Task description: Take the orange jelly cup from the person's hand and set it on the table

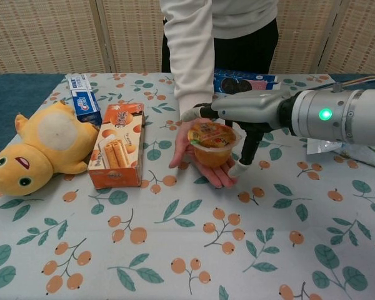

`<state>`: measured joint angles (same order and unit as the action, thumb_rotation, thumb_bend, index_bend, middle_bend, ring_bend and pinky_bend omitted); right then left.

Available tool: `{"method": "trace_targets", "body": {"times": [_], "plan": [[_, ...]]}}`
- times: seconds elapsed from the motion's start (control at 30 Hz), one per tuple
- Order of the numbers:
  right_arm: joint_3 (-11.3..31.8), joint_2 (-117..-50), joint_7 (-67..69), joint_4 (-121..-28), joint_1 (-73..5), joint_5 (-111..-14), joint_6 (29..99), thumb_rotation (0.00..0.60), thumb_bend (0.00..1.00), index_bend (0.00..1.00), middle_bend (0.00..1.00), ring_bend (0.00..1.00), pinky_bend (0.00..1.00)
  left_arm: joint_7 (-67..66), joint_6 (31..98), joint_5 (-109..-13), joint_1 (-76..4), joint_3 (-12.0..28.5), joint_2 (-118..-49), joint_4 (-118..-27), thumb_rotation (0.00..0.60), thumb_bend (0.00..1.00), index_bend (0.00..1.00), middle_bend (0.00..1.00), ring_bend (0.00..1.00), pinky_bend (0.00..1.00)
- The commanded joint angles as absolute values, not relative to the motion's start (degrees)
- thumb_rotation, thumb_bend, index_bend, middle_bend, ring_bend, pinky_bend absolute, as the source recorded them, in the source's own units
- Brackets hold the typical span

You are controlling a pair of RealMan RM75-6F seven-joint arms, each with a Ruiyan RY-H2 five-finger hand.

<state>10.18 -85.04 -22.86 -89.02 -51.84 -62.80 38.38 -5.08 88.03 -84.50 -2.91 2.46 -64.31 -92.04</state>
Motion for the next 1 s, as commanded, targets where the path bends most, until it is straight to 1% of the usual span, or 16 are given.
{"method": "trace_targets", "body": {"times": [0.03, 0.13, 0.2, 0.27, 0.33, 0.43, 0.5, 0.63, 0.83, 1.0], "plan": [[10.08, -86.17, -22.47, -87.88, -52.65, -62.32, 38.55, 0.6, 0.18, 0.0, 0.03, 0.0, 0.26, -4.86, 88.11, -84.53, -2.83, 2.48, -64.36, -91.87, 0.6, 0.32, 0.05, 0.0, 0.01, 0.0], [10.09, -87.22, -21.66, -86.83, -53.26, -62.28, 38.88, 0.6, 0.21, 0.0, 0.07, 0.02, 0.27, -4.52, 88.2, -84.42, -2.62, 2.45, -64.41, -91.49, 0.6, 0.32, 0.05, 0.0, 0.01, 0.0], [10.0, -87.76, -21.49, -86.31, -53.5, -62.52, 39.32, 0.6, 0.24, 0.01, 0.12, 0.08, 0.33, -4.32, 88.19, -84.3, -2.52, 2.44, -64.44, -91.33, 0.6, 0.32, 0.05, 0.0, 0.01, 0.0], [9.72, -88.41, -21.67, -85.63, -53.7, -62.96, 40.06, 0.6, 0.3, 0.07, 0.18, 0.14, 0.4, -4.11, 88.2, -84.28, -2.42, 2.41, -64.57, -91.05, 0.6, 0.32, 0.05, 0.0, 0.01, 0.0], [9.64, -88.85, -21.45, -85.33, -53.72, -63.2, 40.7, 0.6, 0.36, 0.19, 0.25, 0.21, 0.48, -3.95, 88.2, -84.29, -2.36, 2.38, -64.68, -90.86, 0.6, 0.32, 0.05, 0.0, 0.01, 0.0], [9.43, -89.26, -20.8, -84.82, -53.6, -63.91, 41.72, 0.6, 0.42, 0.3, 0.3, 0.27, 0.56, -3.63, 88.11, -84.21, -2.29, 2.39, -64.83, -90.55, 0.6, 0.32, 0.05, 0.0, 0.01, 0.0], [9.33, -89.2, -20.45, -84.78, -53.43, -64.42, 42.4, 0.6, 0.44, 0.32, 0.31, 0.29, 0.58, -3.49, 88.05, -84.18, -2.27, 2.41, -64.89, -90.38, 0.6, 0.32, 0.05, 0.0, 0.01, 0.0], [9.57, -87.39, -18.56, -86.47, -52.36, -65.61, 44.33, 0.6, 0.45, 0.33, 0.32, 0.3, 0.59, -3.2, 87.97, -84.12, -2.29, 2.52, -64.95, -90.07, 0.6, 0.32, 0.05, 0.0, 0.01, 0.0], [9.37, -80.42, -15.23, -90.76, -48.53, -67.69, 48.97, 0.6, 0.45, 0.33, 0.33, 0.31, 0.59, -3.01, 87.77, -84.31, -2.53, 2.72, -64.9, -89.92, 0.6, 0.32, 0.05, 0.0, 0.01, 0.0], [8.57, -76.38, -14.1, -89.9, -46.23, -66.3, 49.78, 0.6, 0.45, 0.33, 0.33, 0.31, 0.59, -3.22, 87.45, -84.59, -2.77, 2.67, -65.1, -89.89, 0.6, 0.32, 0.05, 0.0, 0.01, 0.0]]}}
